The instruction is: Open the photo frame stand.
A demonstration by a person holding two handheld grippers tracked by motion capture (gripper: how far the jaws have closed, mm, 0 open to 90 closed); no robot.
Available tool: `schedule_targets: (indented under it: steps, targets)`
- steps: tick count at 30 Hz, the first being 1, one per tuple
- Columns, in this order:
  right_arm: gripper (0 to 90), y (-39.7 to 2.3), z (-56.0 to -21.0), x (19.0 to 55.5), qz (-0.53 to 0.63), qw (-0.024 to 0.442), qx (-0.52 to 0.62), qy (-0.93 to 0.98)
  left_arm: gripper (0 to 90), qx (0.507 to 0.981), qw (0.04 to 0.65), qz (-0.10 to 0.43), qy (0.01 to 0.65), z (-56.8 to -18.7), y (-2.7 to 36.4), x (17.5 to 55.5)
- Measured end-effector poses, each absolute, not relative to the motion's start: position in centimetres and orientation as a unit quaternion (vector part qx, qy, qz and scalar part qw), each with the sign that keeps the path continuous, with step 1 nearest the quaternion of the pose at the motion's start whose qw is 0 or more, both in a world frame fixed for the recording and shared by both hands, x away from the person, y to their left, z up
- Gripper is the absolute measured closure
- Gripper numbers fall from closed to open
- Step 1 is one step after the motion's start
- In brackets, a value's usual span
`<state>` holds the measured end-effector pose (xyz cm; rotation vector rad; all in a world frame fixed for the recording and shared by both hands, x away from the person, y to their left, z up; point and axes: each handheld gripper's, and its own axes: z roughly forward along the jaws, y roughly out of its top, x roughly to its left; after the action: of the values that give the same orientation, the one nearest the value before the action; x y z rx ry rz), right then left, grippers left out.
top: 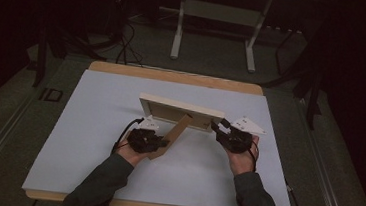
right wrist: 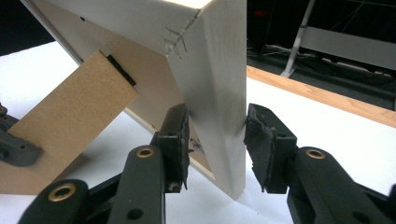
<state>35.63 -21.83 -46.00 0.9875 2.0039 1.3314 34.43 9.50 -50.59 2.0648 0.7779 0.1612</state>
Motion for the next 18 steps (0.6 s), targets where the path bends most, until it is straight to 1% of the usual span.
schedule_targets:
  steps: [2, 5, 8, 13, 14, 18]
  targets:
    - [60.0, -21.8, -46.0, 35.6, 0.494, 0.266, 0.367, 0.742, 77.6, 0.831, 0.453, 0.064, 0.317, -50.6, 9.7, 34.4]
    - [60.1, -21.9, -46.0, 35.6, 0.494, 0.265, 0.367, 0.743, 67.8, 0.818, 0.471, 0.062, 0.323, -50.3, 10.6, 34.2]
    - [60.1, -21.9, -46.0, 35.6, 0.493, 0.264, 0.365, 0.744, 62.6, 0.811, 0.482, 0.064, 0.326, -49.7, 11.6, 34.0]
    - [60.2, -22.0, -46.0, 35.7, 0.492, 0.264, 0.363, 0.746, 62.1, 0.802, 0.485, 0.088, 0.337, -48.8, 13.2, 33.8]
    - [60.2, -22.0, -46.0, 35.7, 0.492, 0.264, 0.363, 0.746, 63.0, 0.798, 0.485, 0.1, 0.343, -48.7, 13.5, 33.8]
    - [60.2, -22.1, -46.0, 35.7, 0.493, 0.259, 0.361, 0.748, 67.0, 0.783, 0.494, 0.118, 0.359, -48.3, 14.6, 34.0]
